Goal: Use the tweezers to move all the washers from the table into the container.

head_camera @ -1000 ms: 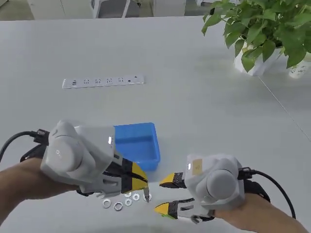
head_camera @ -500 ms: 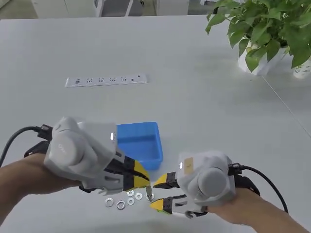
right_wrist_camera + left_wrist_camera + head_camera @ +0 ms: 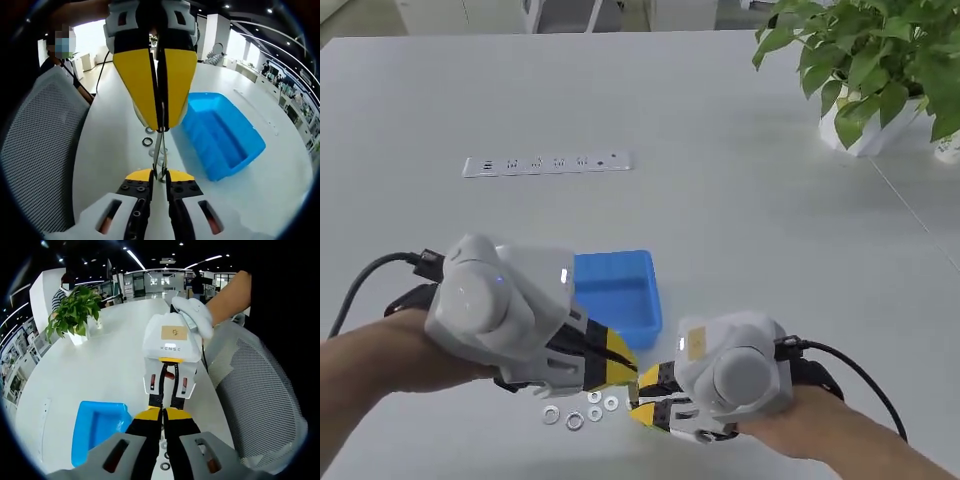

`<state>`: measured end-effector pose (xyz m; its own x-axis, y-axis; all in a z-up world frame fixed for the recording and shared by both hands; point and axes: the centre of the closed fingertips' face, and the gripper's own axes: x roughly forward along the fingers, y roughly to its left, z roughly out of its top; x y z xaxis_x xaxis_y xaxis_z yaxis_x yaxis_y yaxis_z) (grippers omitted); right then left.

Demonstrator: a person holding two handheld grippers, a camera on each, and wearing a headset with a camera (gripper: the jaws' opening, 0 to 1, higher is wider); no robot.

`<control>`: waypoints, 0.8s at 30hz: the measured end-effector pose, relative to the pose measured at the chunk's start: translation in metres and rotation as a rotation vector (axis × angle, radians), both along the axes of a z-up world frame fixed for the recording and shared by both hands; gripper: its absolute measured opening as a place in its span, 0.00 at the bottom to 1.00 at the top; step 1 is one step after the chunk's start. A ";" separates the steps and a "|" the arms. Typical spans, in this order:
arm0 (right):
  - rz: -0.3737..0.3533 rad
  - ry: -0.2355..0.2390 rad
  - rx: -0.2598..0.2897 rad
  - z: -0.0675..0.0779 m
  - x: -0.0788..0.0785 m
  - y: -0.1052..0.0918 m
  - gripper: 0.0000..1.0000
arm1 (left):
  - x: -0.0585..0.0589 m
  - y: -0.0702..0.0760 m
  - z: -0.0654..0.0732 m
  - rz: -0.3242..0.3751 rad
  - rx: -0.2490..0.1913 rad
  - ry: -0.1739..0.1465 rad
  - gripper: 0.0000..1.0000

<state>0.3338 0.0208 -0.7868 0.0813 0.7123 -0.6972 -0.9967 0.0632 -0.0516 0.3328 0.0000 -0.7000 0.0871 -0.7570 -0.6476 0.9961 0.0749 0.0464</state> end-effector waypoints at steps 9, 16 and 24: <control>-0.007 0.016 0.006 0.000 -0.001 0.000 0.11 | -0.001 0.001 0.000 0.003 -0.012 0.011 0.05; -0.003 0.032 0.006 -0.001 0.000 0.002 0.11 | 0.000 0.001 -0.001 0.007 -0.010 0.012 0.05; -0.023 0.059 0.012 -0.002 0.000 0.002 0.09 | 0.001 0.001 -0.001 0.009 -0.009 0.010 0.05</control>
